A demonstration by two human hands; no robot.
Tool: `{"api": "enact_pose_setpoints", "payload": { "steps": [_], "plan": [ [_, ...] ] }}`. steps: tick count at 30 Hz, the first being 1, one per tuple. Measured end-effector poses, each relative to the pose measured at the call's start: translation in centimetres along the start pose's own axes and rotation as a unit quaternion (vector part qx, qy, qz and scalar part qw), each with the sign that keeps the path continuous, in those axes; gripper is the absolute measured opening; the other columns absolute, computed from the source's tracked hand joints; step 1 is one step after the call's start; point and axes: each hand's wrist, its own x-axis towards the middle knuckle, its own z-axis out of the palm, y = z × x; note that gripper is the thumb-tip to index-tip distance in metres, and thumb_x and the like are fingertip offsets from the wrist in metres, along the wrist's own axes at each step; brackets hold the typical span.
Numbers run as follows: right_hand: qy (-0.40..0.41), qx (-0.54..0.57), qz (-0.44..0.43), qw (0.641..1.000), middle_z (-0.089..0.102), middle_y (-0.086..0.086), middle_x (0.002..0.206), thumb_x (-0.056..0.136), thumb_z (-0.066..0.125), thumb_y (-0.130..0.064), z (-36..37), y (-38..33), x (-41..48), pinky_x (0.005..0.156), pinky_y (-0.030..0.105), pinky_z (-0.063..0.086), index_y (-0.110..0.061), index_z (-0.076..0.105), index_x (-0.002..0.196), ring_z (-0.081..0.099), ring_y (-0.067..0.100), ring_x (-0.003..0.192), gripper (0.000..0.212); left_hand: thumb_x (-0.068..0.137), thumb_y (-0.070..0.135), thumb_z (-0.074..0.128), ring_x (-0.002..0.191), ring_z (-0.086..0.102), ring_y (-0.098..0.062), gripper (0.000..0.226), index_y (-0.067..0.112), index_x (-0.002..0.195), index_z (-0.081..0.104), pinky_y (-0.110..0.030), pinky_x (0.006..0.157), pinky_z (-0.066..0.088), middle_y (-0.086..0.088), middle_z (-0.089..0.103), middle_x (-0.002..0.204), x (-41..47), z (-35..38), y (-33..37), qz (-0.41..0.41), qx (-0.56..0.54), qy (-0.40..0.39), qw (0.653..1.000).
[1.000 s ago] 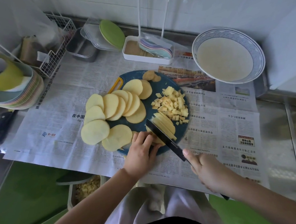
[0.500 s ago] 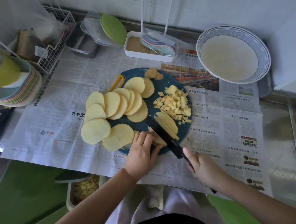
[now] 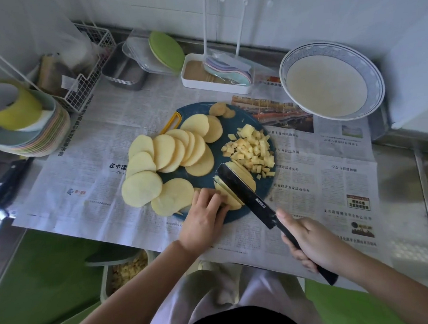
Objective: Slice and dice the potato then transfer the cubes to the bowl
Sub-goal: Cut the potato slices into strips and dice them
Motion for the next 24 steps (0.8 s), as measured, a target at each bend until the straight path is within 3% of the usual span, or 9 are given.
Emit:
{"api": "enact_pose_setpoints", "payload": {
  "steps": [12, 24],
  "plan": [
    [0.013, -0.065, -0.010, 0.998, 0.028, -0.001, 0.039, 0.091, 0.018, -0.067, 1.2, -0.5, -0.6, 0.040, 0.022, 0.035, -0.011, 0.036, 0.057, 0.030, 0.018, 0.030, 0.068, 0.093, 0.018, 0.055, 0.080, 0.051, -0.023, 0.016, 0.004, 0.093, 0.061, -0.034, 0.072, 0.047, -0.009, 0.054, 0.091, 0.2, -0.2, 0.0, -0.021, 0.000, -0.007, 1.000],
    [0.055, -0.176, 0.003, 0.983, 0.026, -0.006, 0.038, 0.091, 0.012, -0.063, 2.5, -1.2, 0.8, 0.055, 0.031, 0.037, -0.017, 0.030, 0.054, 0.025, 0.006, 0.031, 0.062, 0.093, 0.017, 0.055, 0.079, 0.050, -0.023, 0.020, 0.000, 0.087, 0.064, -0.034, 0.071, 0.047, -0.008, 0.057, 0.086, 0.1, 0.0, -0.2, -0.029, -0.006, -0.012, 1.000]
  ]
}}
